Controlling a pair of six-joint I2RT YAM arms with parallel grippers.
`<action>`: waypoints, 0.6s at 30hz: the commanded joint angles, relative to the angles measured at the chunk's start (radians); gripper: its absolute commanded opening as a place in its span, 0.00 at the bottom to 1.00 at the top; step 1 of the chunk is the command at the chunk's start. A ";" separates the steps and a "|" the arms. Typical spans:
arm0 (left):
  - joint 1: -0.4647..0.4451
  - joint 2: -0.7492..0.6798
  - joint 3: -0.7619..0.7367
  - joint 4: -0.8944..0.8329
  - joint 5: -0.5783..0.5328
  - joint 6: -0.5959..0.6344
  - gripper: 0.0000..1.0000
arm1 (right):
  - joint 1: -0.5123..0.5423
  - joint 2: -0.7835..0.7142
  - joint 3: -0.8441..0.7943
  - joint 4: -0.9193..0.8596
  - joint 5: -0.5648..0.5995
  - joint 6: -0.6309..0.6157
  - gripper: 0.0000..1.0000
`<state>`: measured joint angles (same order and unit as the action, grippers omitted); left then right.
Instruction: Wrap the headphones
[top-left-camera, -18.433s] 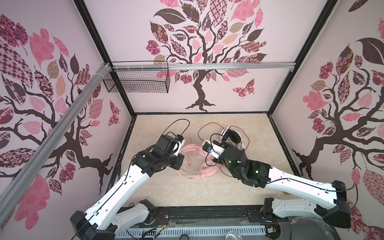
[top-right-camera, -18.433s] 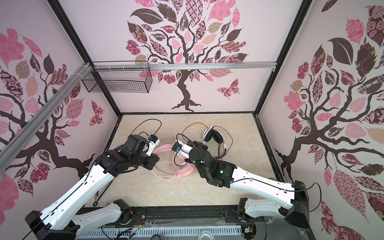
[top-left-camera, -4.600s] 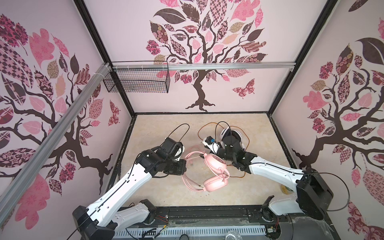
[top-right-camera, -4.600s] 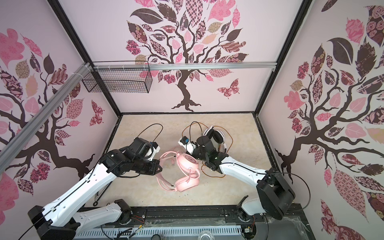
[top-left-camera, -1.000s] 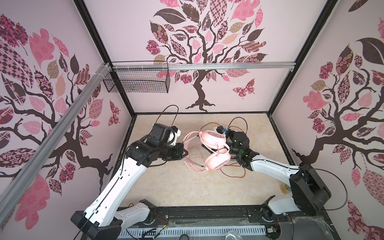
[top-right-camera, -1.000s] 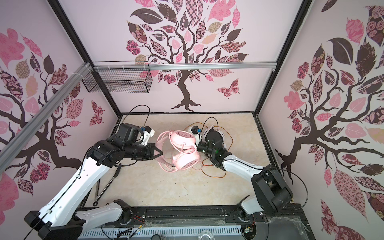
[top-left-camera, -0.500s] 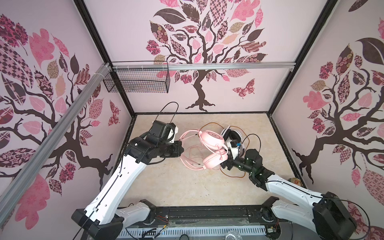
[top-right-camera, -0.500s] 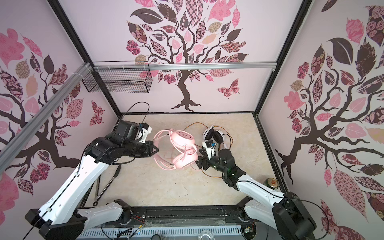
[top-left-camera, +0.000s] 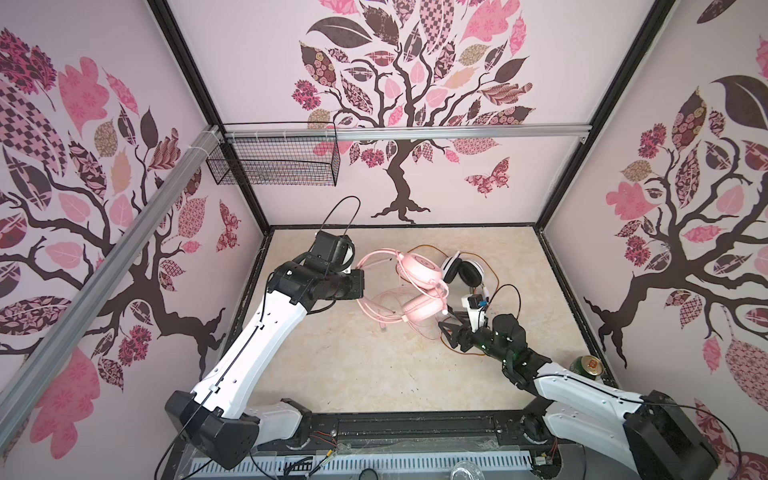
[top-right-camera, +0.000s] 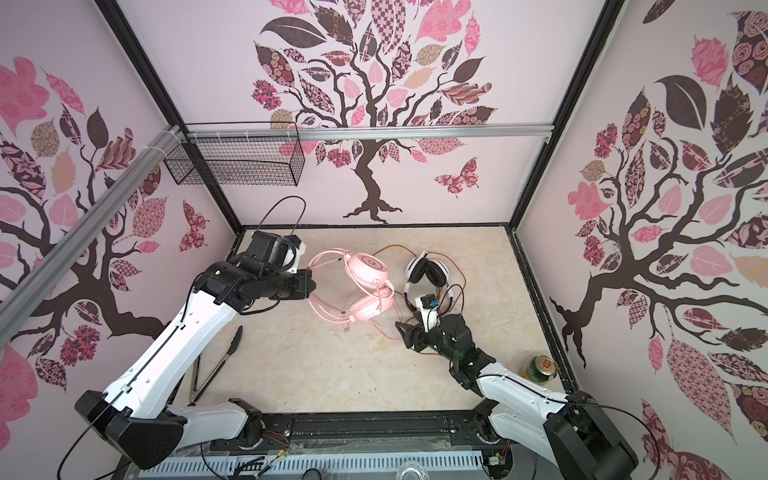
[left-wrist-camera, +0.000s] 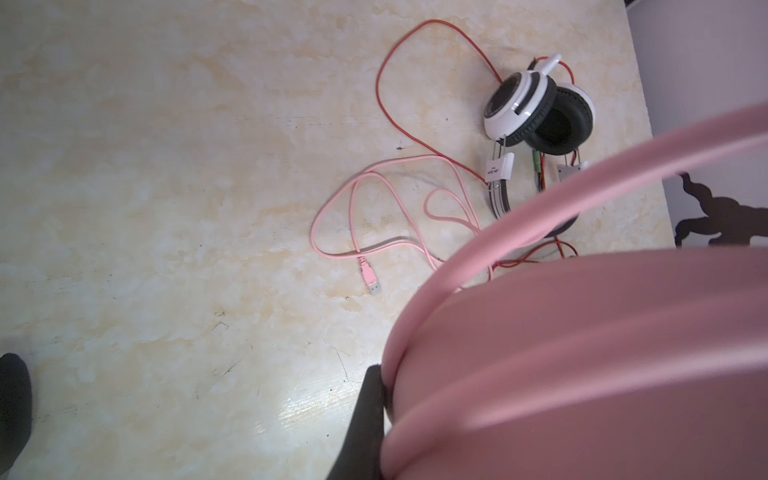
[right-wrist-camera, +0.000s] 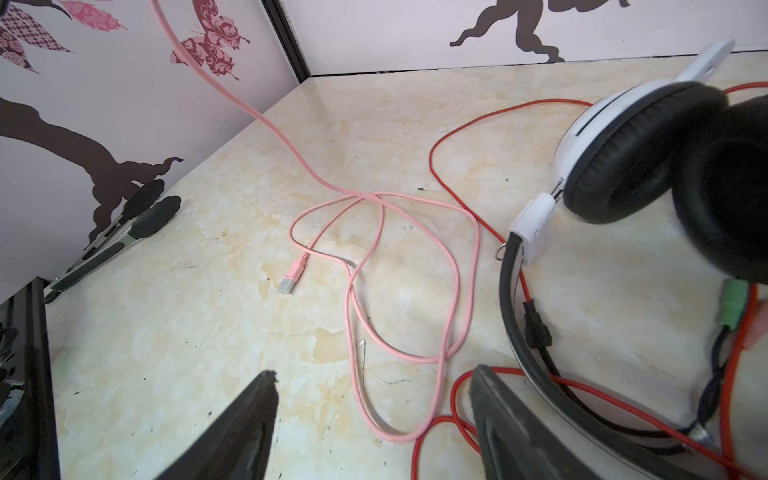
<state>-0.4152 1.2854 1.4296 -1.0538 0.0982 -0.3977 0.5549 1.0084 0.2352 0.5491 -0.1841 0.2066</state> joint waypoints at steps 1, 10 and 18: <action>0.093 -0.041 -0.049 0.126 0.089 -0.050 0.00 | -0.003 -0.039 0.031 0.007 0.024 0.016 0.75; 0.134 -0.012 -0.062 0.142 0.130 -0.066 0.00 | -0.001 -0.143 0.004 -0.005 0.093 0.033 0.75; 0.136 0.002 -0.068 0.143 0.142 -0.064 0.00 | -0.002 -0.133 0.010 -0.008 0.086 0.032 0.75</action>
<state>-0.2821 1.3010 1.3769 -0.9756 0.1959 -0.4438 0.5549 0.8753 0.2363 0.5419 -0.1062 0.2329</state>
